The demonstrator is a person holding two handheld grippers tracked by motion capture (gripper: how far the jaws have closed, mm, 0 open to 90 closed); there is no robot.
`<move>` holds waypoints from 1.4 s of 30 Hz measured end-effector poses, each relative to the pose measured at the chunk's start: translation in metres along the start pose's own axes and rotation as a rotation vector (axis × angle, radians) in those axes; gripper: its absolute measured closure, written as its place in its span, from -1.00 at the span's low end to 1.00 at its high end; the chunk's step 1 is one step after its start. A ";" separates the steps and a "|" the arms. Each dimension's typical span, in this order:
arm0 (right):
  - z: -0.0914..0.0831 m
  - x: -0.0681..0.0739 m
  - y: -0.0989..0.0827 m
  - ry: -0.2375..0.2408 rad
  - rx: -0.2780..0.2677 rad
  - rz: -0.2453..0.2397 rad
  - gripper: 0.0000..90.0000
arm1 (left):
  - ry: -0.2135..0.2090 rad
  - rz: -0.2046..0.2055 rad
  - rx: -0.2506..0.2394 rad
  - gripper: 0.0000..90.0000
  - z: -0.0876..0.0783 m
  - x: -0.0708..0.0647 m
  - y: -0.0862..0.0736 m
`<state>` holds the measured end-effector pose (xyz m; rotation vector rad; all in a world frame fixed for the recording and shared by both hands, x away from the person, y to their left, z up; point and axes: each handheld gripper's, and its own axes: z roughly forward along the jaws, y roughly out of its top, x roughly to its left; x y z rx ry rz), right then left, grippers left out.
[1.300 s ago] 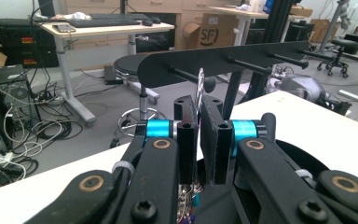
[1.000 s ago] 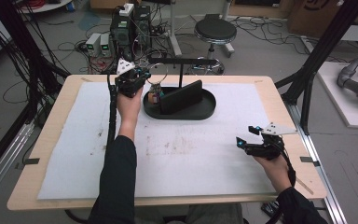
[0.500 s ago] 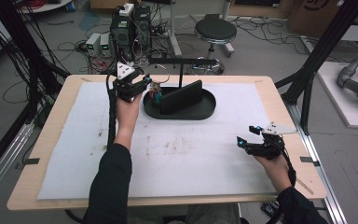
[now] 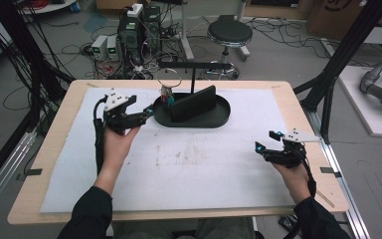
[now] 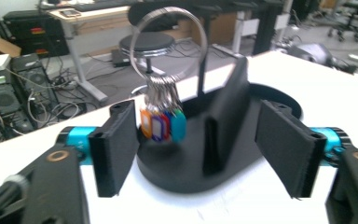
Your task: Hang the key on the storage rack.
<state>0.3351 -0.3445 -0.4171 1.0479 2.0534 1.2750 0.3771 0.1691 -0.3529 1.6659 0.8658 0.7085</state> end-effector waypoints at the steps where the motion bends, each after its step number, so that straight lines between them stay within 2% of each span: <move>1: 0.000 0.000 0.000 -0.002 0.001 0.001 -0.43 | -0.008 0.010 0.001 -0.37 -0.007 -0.002 -0.005; 4: 0.001 0.000 0.001 -0.013 0.000 0.002 -0.43 | -0.012 0.044 0.010 -0.37 -0.025 -0.007 -0.019; 8: 0.002 0.000 0.003 -0.028 -0.003 0.002 -0.43 | -0.002 0.058 0.029 -0.39 -0.046 -0.011 -0.040; 13: 0.002 0.001 0.005 -0.046 -0.015 0.005 -0.43 | 0.010 0.042 0.032 -0.40 -0.062 -0.010 -0.062; 17: 0.002 0.001 0.005 -0.052 -0.015 0.011 -0.43 | 0.014 0.020 0.035 -0.40 -0.067 -0.007 -0.071; 20: 0.003 0.000 0.005 -0.053 -0.012 0.012 -0.43 | 0.011 0.032 0.048 -0.41 -0.067 -0.007 -0.073; 25: 0.003 -0.001 0.005 -0.058 -0.007 0.012 -0.45 | 0.018 0.051 0.040 -0.44 -0.069 -0.005 -0.072; 33: 0.002 -0.002 0.004 -0.066 -0.005 0.017 -0.46 | 0.033 0.036 0.034 -0.44 -0.071 -0.002 -0.073; 42: -0.001 -0.004 0.002 -0.075 -0.006 0.020 -0.46 | 0.033 0.030 0.041 -0.44 -0.067 -0.001 -0.074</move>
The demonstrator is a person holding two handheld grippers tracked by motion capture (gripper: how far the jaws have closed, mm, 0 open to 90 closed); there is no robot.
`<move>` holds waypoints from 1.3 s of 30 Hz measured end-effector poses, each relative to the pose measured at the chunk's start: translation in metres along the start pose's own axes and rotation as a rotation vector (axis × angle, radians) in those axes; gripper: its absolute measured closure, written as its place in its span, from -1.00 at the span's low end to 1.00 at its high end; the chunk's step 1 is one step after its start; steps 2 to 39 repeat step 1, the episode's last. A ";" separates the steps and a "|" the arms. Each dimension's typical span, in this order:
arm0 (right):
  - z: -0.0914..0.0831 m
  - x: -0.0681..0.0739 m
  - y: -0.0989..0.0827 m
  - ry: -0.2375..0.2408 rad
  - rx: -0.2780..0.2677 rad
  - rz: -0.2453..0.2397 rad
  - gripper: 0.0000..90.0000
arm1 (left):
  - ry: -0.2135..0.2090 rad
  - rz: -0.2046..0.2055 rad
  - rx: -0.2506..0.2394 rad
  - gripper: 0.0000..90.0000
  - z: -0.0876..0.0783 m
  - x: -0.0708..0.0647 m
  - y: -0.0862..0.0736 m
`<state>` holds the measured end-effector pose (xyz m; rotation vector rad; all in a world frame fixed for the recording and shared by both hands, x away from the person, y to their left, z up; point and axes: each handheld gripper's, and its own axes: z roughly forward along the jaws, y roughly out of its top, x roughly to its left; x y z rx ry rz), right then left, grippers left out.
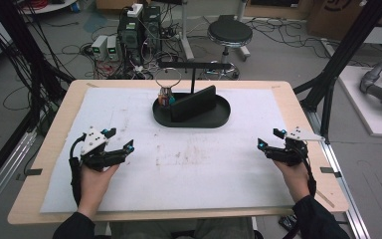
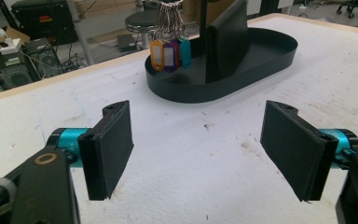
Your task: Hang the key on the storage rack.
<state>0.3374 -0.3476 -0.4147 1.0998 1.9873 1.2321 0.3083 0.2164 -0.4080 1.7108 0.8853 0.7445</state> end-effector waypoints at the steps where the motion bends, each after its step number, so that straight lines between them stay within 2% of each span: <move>1: 0.000 -0.001 0.000 -0.001 0.001 -0.001 -0.46 | -0.002 0.002 0.001 -0.44 0.001 0.000 0.000; 39: 0.000 -0.001 0.000 -0.001 0.001 -0.001 -0.46 | -0.002 0.002 0.001 -0.44 0.001 0.000 0.000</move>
